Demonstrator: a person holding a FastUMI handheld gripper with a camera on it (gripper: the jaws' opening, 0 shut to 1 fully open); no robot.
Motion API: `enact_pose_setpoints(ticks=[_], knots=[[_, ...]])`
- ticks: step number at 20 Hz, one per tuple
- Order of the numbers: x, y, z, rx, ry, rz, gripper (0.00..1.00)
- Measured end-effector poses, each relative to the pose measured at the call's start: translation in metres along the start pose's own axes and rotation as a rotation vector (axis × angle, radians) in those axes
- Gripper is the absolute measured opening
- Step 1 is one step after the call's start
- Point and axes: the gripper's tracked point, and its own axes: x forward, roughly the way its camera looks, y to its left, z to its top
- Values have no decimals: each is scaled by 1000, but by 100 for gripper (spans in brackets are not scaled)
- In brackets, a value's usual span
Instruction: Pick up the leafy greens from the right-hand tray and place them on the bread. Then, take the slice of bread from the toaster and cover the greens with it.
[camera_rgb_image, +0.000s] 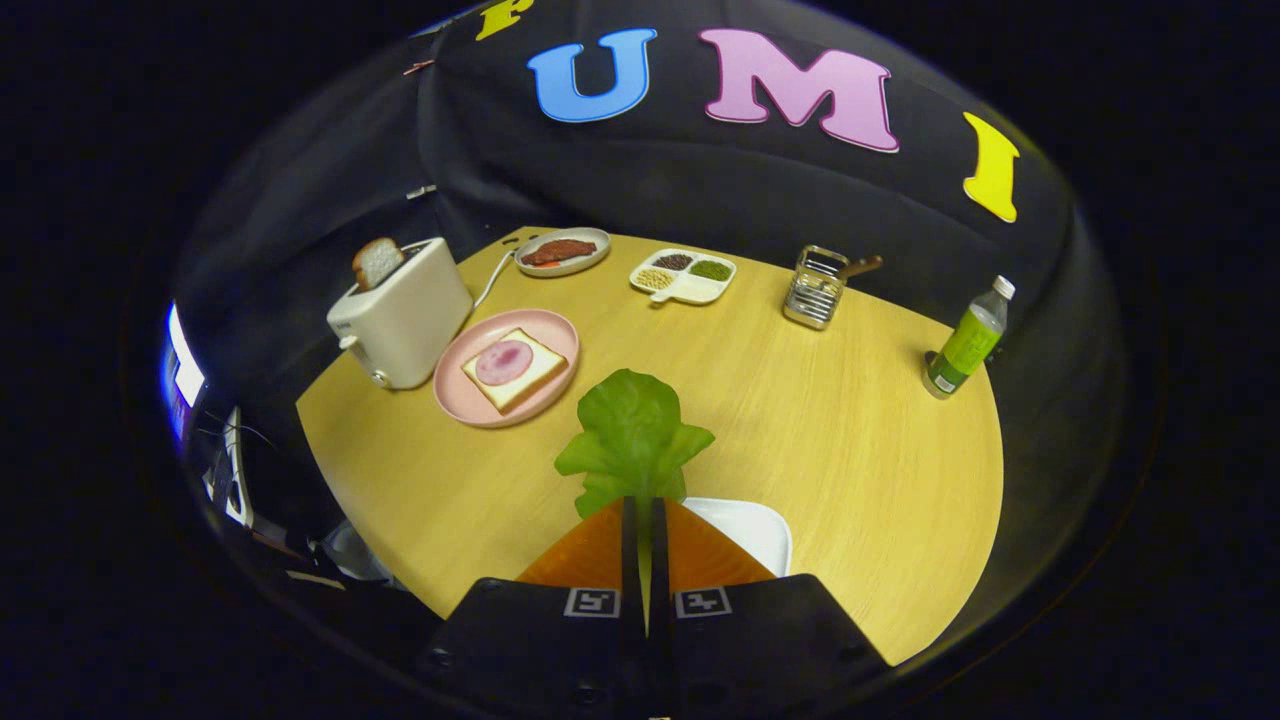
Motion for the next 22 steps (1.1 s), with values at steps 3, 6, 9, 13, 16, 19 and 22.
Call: enact_pose_setpoints(ticks=[3,6,9,13,16,19,22], knots=[[13,38,42,-14,-43,47,5],[33,75,75,-37,-59,84,5],[60,106,95,-64,-45,112,5],[102,137,107,-108,-6,122,5],[135,150,103,-114,44,108,5],[166,155,100,-112,80,89,5],[194,151,96,-113,98,46,11]])
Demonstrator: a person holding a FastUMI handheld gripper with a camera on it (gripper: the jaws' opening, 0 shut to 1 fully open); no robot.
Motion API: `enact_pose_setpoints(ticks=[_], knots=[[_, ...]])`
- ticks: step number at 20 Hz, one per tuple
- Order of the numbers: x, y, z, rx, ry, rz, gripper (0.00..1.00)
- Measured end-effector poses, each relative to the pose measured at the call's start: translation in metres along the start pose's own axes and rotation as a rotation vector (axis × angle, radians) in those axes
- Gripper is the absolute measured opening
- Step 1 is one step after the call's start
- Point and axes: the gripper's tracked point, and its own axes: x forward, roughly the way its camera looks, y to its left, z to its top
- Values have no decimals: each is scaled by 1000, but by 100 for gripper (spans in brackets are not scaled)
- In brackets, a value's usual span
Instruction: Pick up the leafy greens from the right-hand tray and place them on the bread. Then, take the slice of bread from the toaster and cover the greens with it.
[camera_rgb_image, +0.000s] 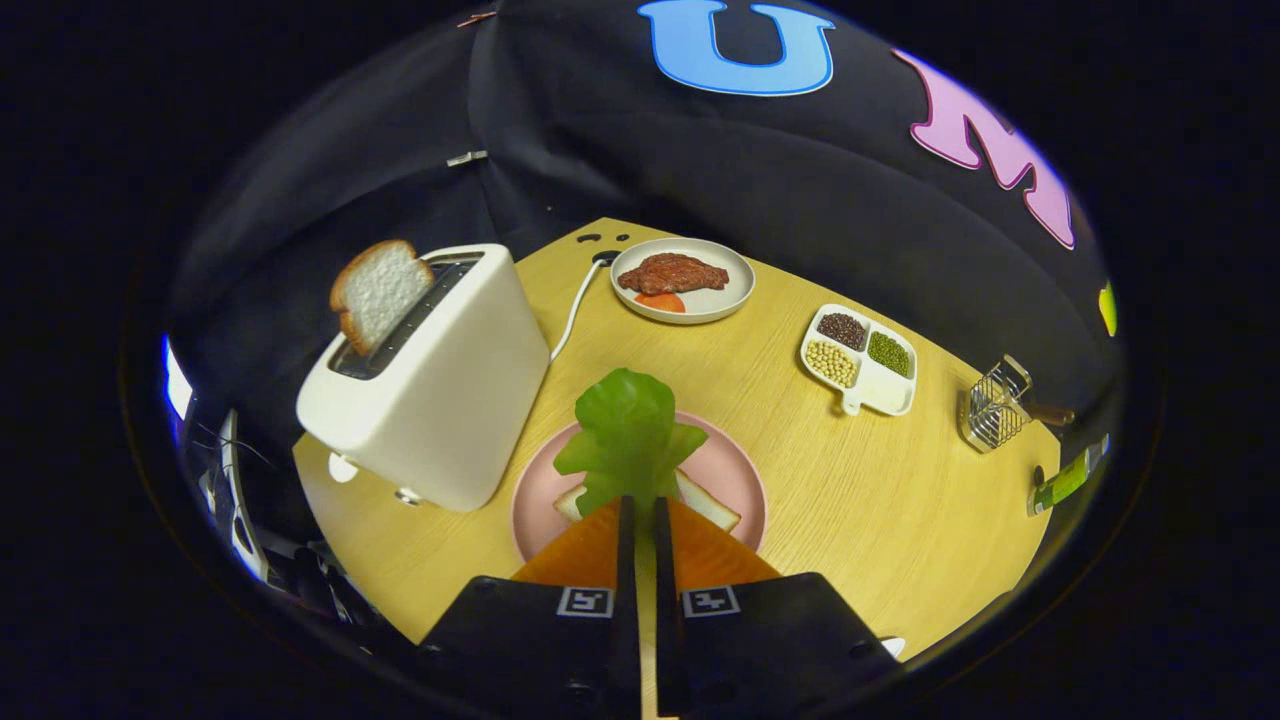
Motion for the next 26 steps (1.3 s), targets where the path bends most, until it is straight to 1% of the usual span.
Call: enact_pose_setpoints(ticks=[1,2,5,7,10,12,15,17,18,20,22,26], knots=[[8,-1,-1,11,13,-10,24],[9,-2,-1,16,14,-21,31],[6,-1,7,22,-11,-42,70],[-7,2,16,20,-44,-47,70],[-35,16,42,11,-121,-43,70],[-54,32,66,-2,-182,-32,73],[-77,69,104,-12,-260,21,84],[-87,99,128,-10,-295,74,88],[-90,115,139,-6,-305,102,89],[-88,141,158,-14,-317,138,89],[-77,163,170,-29,-310,162,88],[-47,197,176,-62,-267,165,89]])
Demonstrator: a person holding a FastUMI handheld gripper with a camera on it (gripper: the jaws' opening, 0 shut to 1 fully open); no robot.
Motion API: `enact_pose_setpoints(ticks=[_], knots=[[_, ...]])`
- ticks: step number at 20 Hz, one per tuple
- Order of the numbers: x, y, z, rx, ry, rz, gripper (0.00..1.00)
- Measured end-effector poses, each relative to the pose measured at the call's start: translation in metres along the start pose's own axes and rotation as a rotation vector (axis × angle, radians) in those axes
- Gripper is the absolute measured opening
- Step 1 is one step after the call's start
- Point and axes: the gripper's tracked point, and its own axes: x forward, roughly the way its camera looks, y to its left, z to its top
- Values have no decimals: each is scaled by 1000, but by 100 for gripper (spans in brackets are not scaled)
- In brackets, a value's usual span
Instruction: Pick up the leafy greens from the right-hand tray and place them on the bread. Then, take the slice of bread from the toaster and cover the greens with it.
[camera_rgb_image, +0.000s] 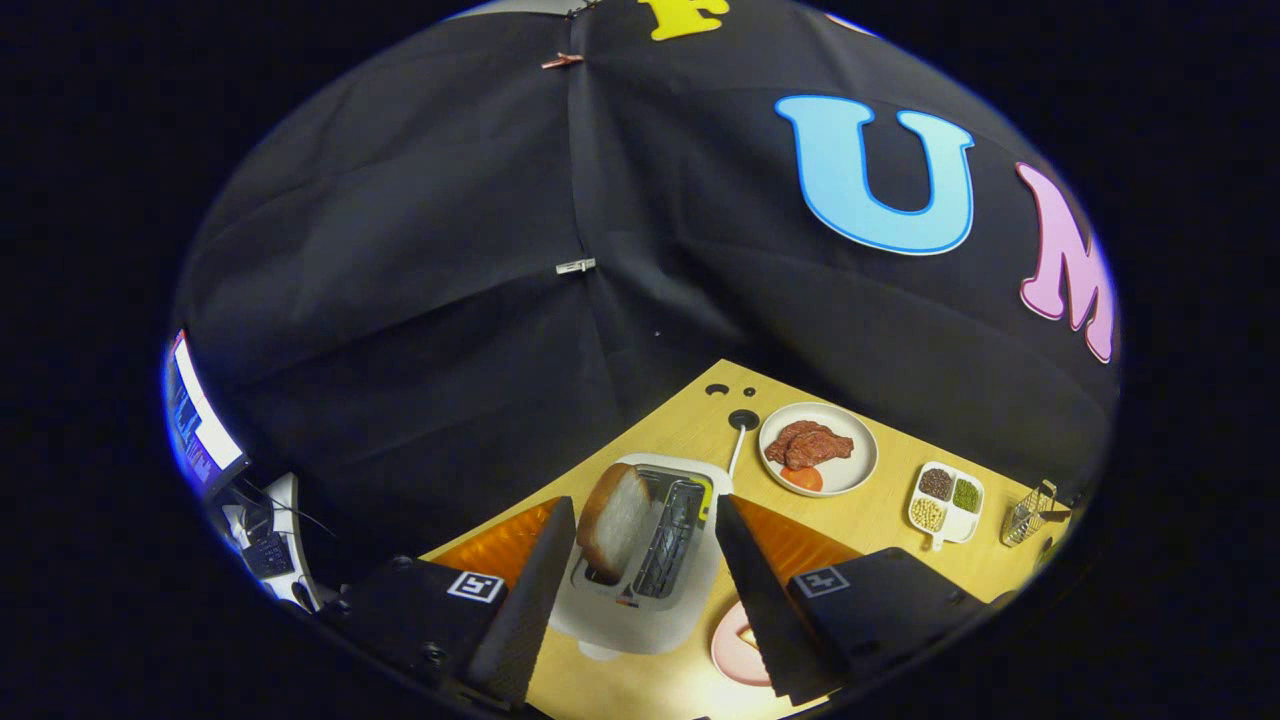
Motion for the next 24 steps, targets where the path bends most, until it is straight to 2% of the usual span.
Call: enact_pose_setpoints(ticks=[5,10,13,14,15,18,19,20,21,23,24], knots=[[43,21,-17,-24,73,-15,89],[72,11,-32,-61,159,-101,89],[76,-7,-35,-53,186,-176,67],[75,-10,-38,-45,199,-186,68],[73,-17,-38,-43,208,-204,59],[79,-12,-46,-10,252,-178,32],[83,-10,-51,-13,267,-157,26],[78,-5,-50,1,275,-136,27],[82,-1,-50,12,263,-116,19],[74,2,-45,17,251,-92,12],[70,2,-38,20,231,-86,13]])
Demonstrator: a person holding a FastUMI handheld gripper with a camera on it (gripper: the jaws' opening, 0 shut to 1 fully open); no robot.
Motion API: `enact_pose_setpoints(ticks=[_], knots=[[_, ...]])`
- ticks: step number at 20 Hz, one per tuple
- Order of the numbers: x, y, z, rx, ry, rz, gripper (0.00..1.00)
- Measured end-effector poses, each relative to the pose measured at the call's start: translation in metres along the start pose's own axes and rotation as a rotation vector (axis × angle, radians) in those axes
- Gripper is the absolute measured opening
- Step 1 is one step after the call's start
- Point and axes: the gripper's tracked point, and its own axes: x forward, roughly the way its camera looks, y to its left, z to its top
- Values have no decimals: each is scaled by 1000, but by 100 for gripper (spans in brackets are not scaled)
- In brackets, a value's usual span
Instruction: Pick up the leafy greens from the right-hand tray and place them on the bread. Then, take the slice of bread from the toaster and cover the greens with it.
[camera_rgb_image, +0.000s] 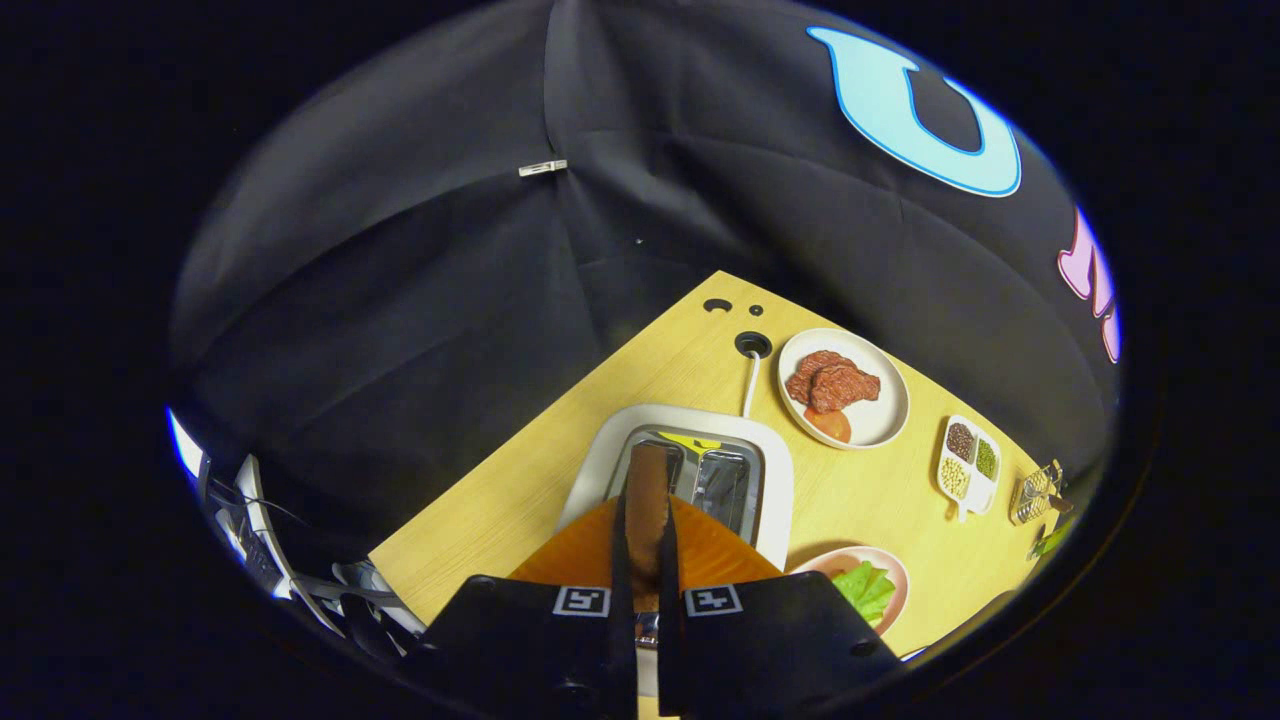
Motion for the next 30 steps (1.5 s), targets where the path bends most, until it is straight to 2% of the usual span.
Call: enact_pose_setpoints(ticks=[3,8,11,14,21,25,30], knots=[[-22,-3,24,33,-79,20,13],[-95,-24,71,97,-243,48,12],[-138,-52,78,135,-318,23,12],[-169,-98,57,172,-342,-55,12],[-153,-191,-49,319,-242,-263,12],[-132,-202,-89,459,-228,-282,12],[-94,-201,-101,607,-275,-264,12]])
